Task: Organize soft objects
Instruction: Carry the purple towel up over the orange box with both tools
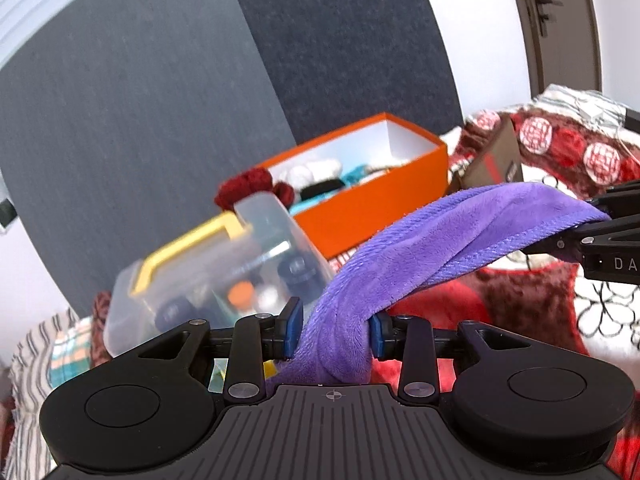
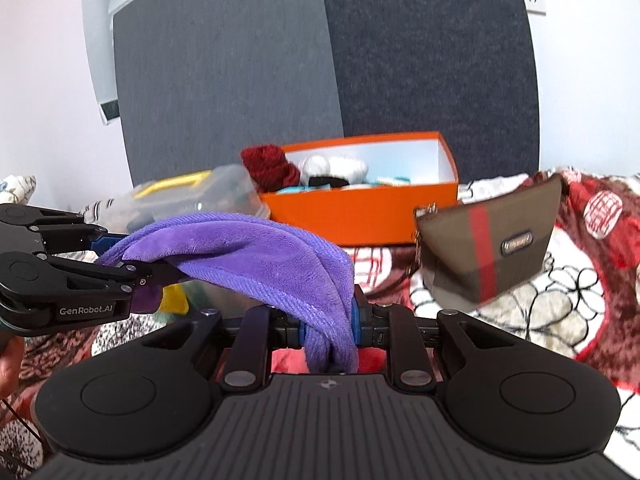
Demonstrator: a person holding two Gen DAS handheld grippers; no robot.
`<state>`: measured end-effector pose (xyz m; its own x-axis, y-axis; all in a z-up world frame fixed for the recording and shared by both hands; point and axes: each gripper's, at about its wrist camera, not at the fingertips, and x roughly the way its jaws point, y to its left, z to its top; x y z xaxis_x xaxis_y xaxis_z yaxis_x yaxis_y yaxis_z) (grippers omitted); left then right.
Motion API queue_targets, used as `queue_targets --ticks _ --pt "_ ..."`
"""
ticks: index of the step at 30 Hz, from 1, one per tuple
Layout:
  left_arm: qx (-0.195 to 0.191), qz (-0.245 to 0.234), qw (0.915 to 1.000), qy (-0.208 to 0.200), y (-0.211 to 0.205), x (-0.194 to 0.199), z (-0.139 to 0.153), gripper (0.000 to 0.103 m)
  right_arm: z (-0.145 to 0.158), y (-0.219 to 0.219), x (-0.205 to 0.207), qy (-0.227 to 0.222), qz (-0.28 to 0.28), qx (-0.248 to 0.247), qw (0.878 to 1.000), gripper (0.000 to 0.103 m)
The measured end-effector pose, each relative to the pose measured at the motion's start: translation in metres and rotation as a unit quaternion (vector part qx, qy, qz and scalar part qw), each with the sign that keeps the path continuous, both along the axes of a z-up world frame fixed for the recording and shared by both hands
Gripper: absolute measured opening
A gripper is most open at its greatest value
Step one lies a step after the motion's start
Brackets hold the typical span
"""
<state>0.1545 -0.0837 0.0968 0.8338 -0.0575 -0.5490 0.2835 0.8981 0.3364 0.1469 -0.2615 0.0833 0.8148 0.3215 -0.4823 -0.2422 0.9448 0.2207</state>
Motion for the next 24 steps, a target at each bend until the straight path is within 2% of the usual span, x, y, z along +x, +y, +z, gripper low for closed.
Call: queue_targets --ticks 9,24 --pt "0.003 0.008 0.9999 -0.014 -0.012 0.022 0.021 0.099 0.023 -0.006 0.020 -0.021 -0.009 -0.003 1.000 0.024" --pt "0.018 0.015 0.9994 -0.026 -0.021 0.077 0.043 0.099 0.040 -0.015 0.075 -0.043 -0.016 0.006 0.999 0.024"
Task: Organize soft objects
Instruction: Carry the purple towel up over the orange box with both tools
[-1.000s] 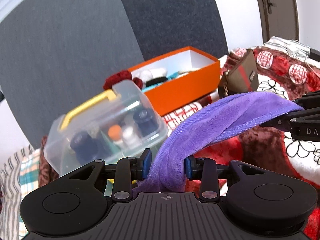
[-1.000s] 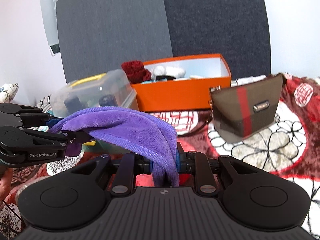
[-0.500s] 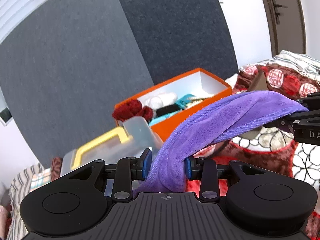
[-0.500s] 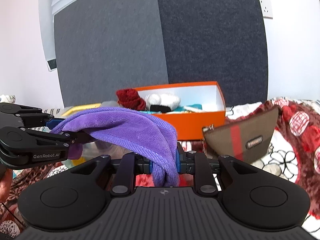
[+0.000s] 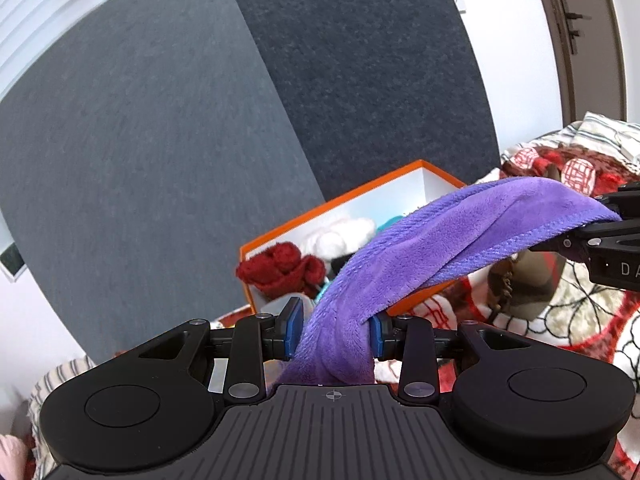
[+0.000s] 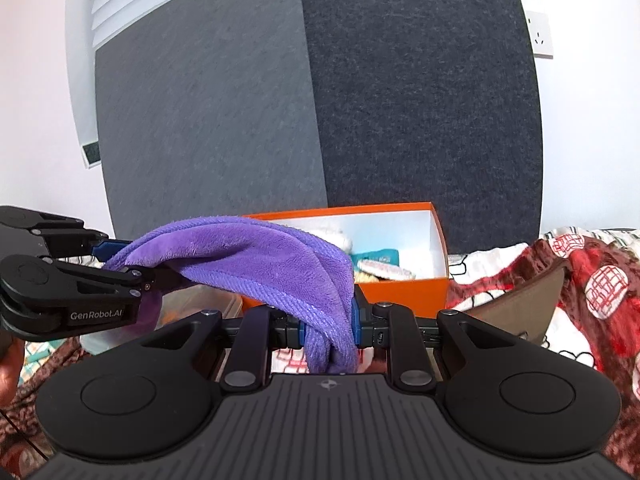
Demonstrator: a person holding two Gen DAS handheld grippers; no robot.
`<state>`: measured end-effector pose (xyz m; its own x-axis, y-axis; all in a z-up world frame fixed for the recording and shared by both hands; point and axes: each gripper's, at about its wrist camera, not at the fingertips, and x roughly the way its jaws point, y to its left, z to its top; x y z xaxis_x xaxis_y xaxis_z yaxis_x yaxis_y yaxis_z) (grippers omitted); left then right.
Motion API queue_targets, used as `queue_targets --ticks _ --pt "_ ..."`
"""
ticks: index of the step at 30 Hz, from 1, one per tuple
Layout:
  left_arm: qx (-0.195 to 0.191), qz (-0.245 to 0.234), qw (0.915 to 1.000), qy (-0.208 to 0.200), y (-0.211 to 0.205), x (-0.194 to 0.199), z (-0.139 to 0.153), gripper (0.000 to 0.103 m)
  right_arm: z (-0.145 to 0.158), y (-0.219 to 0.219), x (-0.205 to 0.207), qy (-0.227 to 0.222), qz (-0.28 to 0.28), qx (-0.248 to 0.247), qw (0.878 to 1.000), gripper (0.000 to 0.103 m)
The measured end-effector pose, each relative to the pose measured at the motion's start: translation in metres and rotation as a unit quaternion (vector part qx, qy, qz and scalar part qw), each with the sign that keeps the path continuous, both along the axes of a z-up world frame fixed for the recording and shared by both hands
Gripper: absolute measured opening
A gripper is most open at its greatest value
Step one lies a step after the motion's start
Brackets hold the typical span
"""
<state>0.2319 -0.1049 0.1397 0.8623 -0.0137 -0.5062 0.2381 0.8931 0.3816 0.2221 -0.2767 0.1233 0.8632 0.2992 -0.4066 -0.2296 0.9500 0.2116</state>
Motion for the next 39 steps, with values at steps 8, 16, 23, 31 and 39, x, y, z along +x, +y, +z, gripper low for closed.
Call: queue_targets --ticks 8,16,23,31,39 --pt "0.013 0.003 0.9999 -0.007 -0.008 0.038 0.003 0.099 0.004 -0.007 0.036 -0.003 0.000 0.008 1.000 0.024" --pt "0.017 0.013 0.9997 -0.008 -0.015 0.073 0.006 0.099 0.012 -0.014 0.070 -0.009 0.006 0.010 1.000 0.024" --pt "0.012 0.023 0.9996 -0.009 -0.020 0.103 0.013 0.096 0.024 -0.020 0.105 -0.008 0.002 0.016 1.000 0.024" --pt "0.019 0.034 0.9988 -0.030 -0.025 0.123 0.024 0.096 0.051 -0.024 0.142 -0.031 -0.008 0.029 0.999 0.024" --pt "0.008 0.044 0.9988 -0.020 -0.030 0.146 0.014 0.096 0.057 -0.025 0.163 -0.049 -0.018 0.038 0.998 0.024"
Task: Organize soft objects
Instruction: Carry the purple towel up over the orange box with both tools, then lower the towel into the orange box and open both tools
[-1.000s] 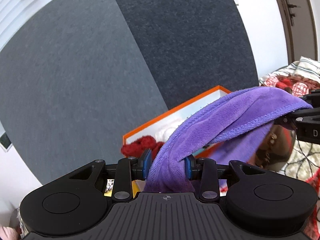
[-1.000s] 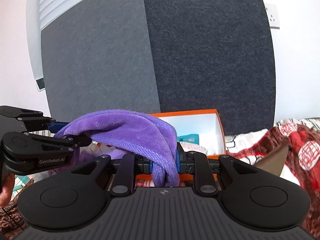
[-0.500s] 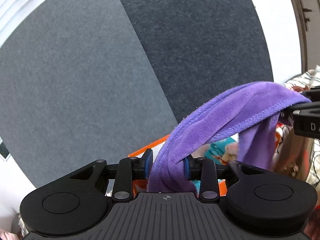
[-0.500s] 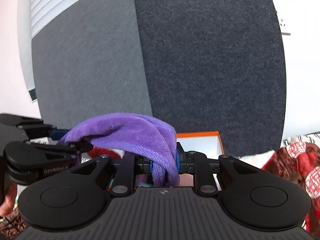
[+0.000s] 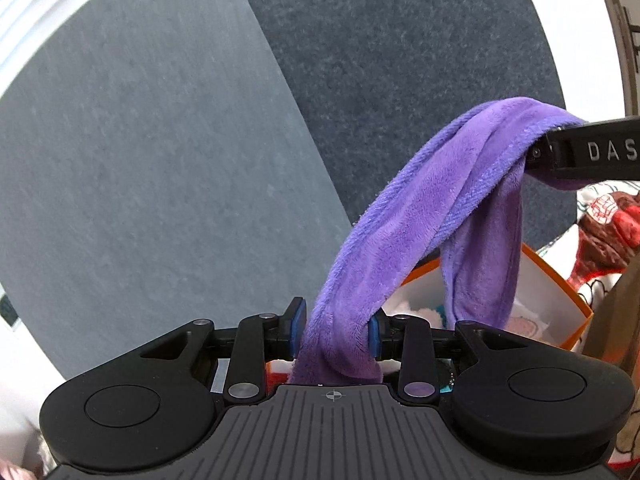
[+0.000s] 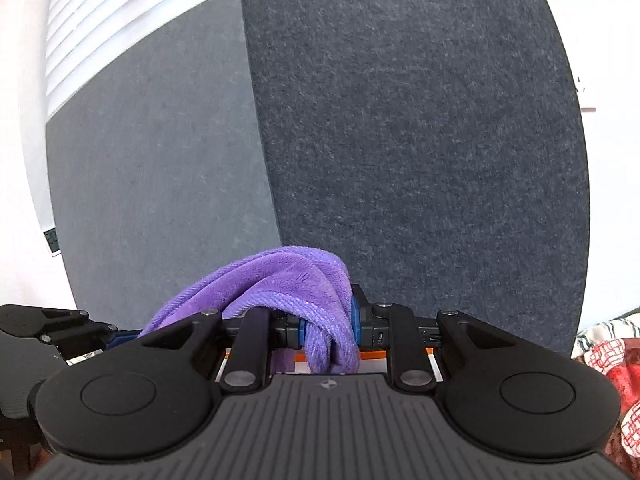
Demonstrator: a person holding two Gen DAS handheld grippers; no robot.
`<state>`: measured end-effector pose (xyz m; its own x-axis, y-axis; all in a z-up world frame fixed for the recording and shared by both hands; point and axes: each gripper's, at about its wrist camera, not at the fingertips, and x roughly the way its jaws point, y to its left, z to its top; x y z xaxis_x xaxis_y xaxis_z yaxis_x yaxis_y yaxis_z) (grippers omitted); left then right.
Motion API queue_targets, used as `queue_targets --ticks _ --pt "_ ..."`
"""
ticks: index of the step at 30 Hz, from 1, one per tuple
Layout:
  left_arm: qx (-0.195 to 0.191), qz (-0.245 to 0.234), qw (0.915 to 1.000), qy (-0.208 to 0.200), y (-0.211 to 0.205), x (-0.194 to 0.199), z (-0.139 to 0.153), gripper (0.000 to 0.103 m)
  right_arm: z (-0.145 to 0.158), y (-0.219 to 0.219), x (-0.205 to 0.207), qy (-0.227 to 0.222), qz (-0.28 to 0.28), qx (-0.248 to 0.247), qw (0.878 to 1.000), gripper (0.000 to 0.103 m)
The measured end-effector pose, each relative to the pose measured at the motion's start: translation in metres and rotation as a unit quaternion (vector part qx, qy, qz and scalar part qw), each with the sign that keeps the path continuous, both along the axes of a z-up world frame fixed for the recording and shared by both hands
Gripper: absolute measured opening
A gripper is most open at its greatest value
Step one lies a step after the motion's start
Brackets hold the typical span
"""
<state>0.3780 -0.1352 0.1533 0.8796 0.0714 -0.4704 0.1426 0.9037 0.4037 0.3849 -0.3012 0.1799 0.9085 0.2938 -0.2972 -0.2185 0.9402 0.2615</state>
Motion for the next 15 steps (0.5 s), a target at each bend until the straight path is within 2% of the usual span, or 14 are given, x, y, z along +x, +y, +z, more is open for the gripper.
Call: queue_targets --ticks 7,11,15 --pt "-0.010 0.011 0.9991 0.039 -0.002 0.022 -0.023 0.097 -0.032 0.001 0.012 0.035 -0.017 -0.046 0.998 0.024" --pt "-0.013 0.023 0.9974 0.068 -0.002 0.036 -0.034 0.101 -0.048 0.002 0.016 0.059 -0.022 -0.070 0.996 0.025" --pt "-0.057 0.020 0.9889 0.135 0.005 0.050 -0.042 0.103 -0.068 0.007 0.031 0.122 -0.041 -0.108 0.986 0.025"
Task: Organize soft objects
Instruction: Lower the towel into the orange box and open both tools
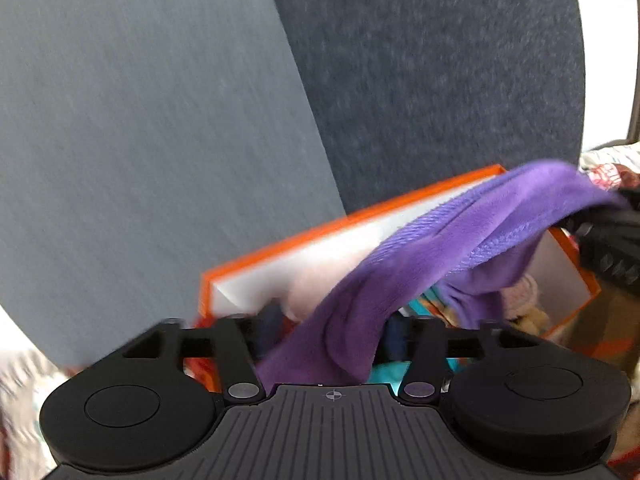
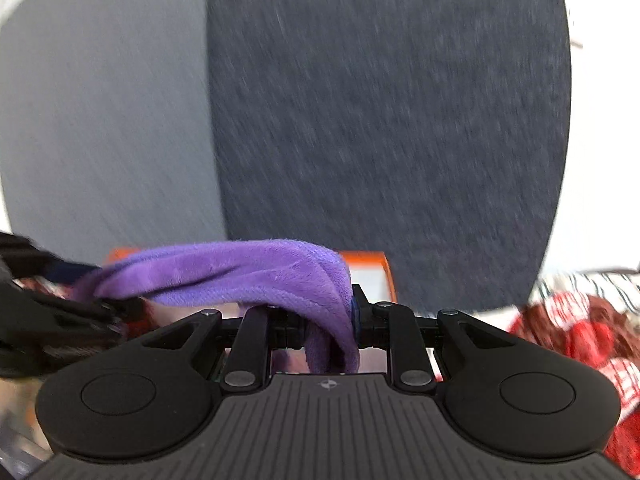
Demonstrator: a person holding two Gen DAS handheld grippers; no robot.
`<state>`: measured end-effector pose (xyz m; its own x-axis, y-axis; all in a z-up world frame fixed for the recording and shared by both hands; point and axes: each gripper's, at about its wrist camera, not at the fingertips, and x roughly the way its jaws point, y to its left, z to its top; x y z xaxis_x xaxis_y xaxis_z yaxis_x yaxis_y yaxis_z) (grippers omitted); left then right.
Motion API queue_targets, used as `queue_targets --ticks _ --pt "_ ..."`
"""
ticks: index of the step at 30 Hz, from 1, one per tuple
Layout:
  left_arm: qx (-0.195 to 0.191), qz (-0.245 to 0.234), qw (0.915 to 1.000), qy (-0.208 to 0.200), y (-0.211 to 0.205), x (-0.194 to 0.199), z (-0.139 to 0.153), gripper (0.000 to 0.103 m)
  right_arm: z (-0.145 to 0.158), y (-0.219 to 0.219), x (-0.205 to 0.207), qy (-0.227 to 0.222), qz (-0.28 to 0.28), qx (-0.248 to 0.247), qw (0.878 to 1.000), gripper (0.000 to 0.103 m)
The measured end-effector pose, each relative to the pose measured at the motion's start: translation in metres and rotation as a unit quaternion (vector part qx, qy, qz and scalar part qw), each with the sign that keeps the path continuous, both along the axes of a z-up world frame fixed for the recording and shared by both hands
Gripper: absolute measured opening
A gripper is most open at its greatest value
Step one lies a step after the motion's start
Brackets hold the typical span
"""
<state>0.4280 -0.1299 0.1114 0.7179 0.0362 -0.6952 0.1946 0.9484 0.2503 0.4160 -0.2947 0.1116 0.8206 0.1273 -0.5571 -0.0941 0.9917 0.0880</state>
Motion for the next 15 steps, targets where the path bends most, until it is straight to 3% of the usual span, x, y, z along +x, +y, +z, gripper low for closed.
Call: queue_targets --ticks 5,10,15 --pt "-0.084 -0.007 0.9963 0.014 0.026 0.001 0.007 0.103 -0.028 -0.004 0.023 0.082 -0.029 -0.005 0.996 0.025" --pt "-0.103 0.014 0.9945 0.010 0.045 -0.003 0.015 0.103 -0.048 -0.017 0.035 0.139 -0.060 0.034 0.988 0.029" --pt "-0.102 0.030 0.9943 -0.002 0.060 -0.013 0.021 0.103 -0.038 -0.012 0.023 0.147 -0.026 0.027 0.988 0.061"
